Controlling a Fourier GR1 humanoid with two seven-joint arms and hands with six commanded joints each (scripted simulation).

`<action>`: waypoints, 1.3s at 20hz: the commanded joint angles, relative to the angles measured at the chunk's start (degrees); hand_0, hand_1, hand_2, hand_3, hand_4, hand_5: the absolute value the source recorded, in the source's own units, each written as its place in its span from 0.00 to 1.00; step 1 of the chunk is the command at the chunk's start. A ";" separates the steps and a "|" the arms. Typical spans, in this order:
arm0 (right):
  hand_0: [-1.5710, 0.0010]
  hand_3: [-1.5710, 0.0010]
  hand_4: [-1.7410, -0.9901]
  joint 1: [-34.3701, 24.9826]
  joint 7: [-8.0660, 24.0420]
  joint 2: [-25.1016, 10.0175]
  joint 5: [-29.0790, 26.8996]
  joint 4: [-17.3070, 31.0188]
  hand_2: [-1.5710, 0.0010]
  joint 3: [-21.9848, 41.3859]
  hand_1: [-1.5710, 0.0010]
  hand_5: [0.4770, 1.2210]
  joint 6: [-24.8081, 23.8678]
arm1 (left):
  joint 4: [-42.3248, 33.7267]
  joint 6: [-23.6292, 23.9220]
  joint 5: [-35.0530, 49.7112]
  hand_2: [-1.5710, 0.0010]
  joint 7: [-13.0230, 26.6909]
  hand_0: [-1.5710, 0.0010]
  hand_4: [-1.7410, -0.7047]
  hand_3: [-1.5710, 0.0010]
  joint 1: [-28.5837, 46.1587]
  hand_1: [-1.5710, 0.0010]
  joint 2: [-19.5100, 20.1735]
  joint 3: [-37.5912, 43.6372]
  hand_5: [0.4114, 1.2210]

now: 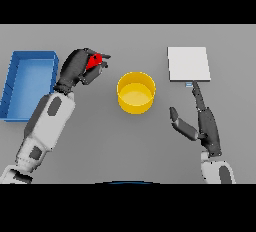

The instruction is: Pick up the red beaker and tilt it to pour out 1 green nut into yellow bowl. Pick up the yellow bowl and place it on the metallic measuring scale.

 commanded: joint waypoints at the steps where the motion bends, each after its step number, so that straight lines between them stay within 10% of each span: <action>1: 1.00 1.00 0.86 -0.17 0.22 -0.25 0.71 -0.37 1.00 0.16 1.00 0.25 -0.27 | -0.38 -0.27 -0.58 0.01 0.82 0.01 0.01 0.01 -0.12 0.01 0.10 -0.70 0.88; 11: 1.00 1.00 0.90 -0.24 0.63 -0.07 0.46 -1.14 1.00 0.63 1.00 0.28 0.53 | 3.89 -13.10 -20.57 0.00 5.93 0.00 0.00 0.00 -14.28 0.00 5.67 -17.94 0.97; 15: 1.00 1.00 0.90 0.28 -0.69 0.48 0.14 -1.15 1.00 0.99 1.00 0.27 0.70 | 7.31 -19.69 -27.53 0.00 5.57 0.00 0.15 0.00 -19.62 0.00 5.38 -24.51 0.99; 26: 1.00 1.00 0.91 -0.40 0.38 0.45 -0.45 -0.32 1.00 1.00 1.00 0.30 1.56 | 16.17 -24.93 -41.38 0.00 2.47 0.00 0.01 0.00 -30.10 0.00 4.27 -37.05 1.00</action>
